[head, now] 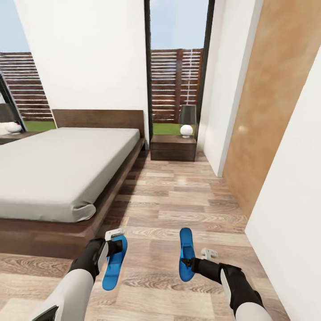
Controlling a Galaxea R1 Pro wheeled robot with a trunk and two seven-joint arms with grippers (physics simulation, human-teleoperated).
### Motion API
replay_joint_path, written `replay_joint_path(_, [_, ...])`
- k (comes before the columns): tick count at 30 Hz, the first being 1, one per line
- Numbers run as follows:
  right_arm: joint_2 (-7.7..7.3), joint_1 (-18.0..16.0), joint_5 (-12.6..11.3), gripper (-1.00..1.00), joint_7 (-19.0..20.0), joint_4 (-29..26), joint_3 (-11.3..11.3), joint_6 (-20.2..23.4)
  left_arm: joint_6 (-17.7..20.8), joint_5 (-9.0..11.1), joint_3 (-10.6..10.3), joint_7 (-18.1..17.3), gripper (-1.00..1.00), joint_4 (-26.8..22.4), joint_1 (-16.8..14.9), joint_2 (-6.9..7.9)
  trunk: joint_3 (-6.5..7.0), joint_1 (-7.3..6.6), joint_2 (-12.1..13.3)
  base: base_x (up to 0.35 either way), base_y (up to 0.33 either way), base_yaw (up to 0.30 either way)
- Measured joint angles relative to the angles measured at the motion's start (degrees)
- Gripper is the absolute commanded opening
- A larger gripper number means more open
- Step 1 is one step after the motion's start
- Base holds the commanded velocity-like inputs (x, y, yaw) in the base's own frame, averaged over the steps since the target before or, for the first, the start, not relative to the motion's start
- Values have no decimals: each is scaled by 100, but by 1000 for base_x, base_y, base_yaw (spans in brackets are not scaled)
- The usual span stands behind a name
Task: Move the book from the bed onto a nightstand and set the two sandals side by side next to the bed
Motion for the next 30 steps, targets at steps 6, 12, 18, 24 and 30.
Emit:
replay_joint_path(6, [-3, 0, 0, -100, 0, 0, 0, 1, 0, -3, 4, -2, -100, -7, 0, 7, 0, 0, 0, 8, -126, 222])
replay_joint_path(12, [-4, 0, 0, -100, -7, 1, 1, -3, 2, 1, 4, -7, -100, -9, 0, 15, 0, 0, 0, 1, -53, 221])
replay_joint_path(18, [-4, 0, 0, -100, -17, 1, 2, -2, 2, 3, 8, -8, -100, -10, 0, 21, 0, 0, 0, 0, -9, 221])
replay_joint_path(24, [-4, 0, -1, -100, -25, 1, -4, -3, 2, 3, 7, -8, -100, -10, 0, 23, 0, 0, 0, 0, -2, 221])
replay_joint_path(30, [-4, 0, -1, -100, -33, 1, -1, -4, 2, 2, 11, -8, -100, -10, 0, 26, 0, 0, 0, 0, 0, 221])
